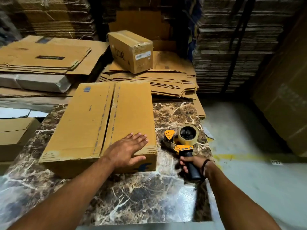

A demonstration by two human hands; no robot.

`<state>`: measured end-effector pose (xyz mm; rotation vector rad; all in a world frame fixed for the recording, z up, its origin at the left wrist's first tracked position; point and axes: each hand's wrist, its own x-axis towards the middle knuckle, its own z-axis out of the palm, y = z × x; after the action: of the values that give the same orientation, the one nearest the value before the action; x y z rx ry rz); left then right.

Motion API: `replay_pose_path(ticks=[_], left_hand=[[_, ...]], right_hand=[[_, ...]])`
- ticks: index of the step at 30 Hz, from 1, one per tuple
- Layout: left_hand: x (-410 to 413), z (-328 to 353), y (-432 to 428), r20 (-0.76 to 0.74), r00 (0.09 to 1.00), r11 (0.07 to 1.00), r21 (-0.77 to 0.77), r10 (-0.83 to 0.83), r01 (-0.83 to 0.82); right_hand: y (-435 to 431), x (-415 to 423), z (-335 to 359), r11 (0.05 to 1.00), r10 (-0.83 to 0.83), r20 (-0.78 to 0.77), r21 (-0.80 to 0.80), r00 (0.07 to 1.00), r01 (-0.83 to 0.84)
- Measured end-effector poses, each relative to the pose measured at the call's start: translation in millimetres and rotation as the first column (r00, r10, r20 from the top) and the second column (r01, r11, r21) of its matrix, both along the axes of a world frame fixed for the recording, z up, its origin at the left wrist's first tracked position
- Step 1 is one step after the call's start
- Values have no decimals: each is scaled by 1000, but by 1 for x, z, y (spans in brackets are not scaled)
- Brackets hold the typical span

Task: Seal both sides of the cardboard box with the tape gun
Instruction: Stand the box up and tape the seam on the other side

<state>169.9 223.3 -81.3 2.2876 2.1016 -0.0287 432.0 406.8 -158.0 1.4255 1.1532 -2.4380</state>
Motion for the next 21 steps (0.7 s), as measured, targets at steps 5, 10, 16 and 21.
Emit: replay_pose_path(ticks=[5, 10, 16, 21], left_hand=[[-1, 0, -2, -14, 1000, 1000, 6, 0, 0], [-1, 9, -3, 255, 965, 998, -6, 64, -64], [-11, 30, -20, 941, 242, 705, 6, 236, -709], [-55, 57, -62, 706, -694, 742, -541, 144, -397]], right_hand=[[-6, -15, 27, 981, -62, -200, 169, 978, 97], [-9, -37, 87, 919, 67, -361, 386, 930, 84], [-47, -86, 135, 762, 332, -212, 635, 919, -128], [-94, -146, 154, 644, 456, -96, 721, 885, -254]])
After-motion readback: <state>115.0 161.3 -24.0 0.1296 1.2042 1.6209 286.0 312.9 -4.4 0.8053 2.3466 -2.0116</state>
